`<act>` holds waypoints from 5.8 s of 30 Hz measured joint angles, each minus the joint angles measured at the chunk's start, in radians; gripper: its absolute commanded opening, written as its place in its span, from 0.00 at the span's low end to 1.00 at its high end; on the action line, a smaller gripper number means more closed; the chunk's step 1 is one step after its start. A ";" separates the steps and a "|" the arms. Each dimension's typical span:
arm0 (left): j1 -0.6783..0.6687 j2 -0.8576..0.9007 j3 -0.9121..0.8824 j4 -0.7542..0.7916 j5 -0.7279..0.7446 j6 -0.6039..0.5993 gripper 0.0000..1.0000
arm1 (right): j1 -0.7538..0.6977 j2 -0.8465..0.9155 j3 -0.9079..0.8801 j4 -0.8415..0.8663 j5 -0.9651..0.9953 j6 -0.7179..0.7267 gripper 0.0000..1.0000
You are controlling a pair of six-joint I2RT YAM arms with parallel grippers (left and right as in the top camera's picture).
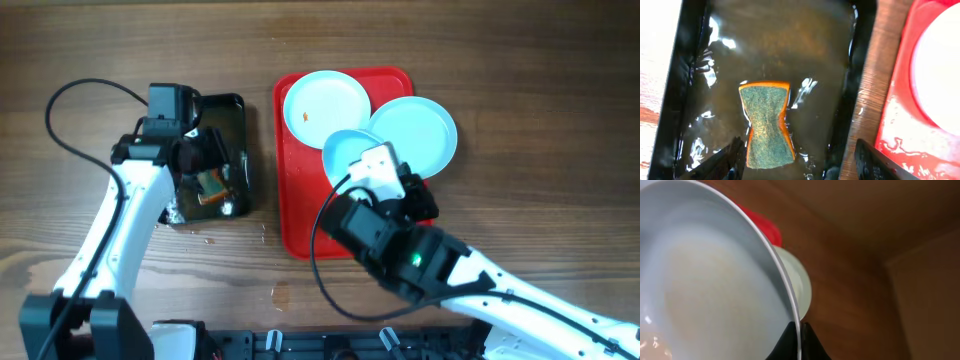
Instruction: Clean dirty plates on tray and stack at the side
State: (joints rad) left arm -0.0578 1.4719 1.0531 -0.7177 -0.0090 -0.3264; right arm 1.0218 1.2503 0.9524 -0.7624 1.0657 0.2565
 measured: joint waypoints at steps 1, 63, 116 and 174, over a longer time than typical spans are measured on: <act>0.000 -0.008 0.000 0.000 0.001 0.000 0.68 | 0.017 0.000 0.000 0.001 0.028 -0.016 0.04; 0.000 -0.013 0.000 0.005 0.048 0.000 0.68 | -0.151 -0.017 0.001 0.085 -0.371 0.036 0.04; 0.000 -0.013 0.000 0.007 0.087 0.000 0.68 | -1.003 0.385 0.021 0.479 -1.030 -0.176 0.40; 0.000 -0.013 0.000 -0.038 0.088 0.000 0.67 | -0.774 0.395 -0.138 0.263 -1.228 -0.001 0.04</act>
State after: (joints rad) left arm -0.0578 1.4593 1.0527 -0.7559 0.0792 -0.3264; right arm 0.2474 1.6455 0.8139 -0.4992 -0.1623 0.2554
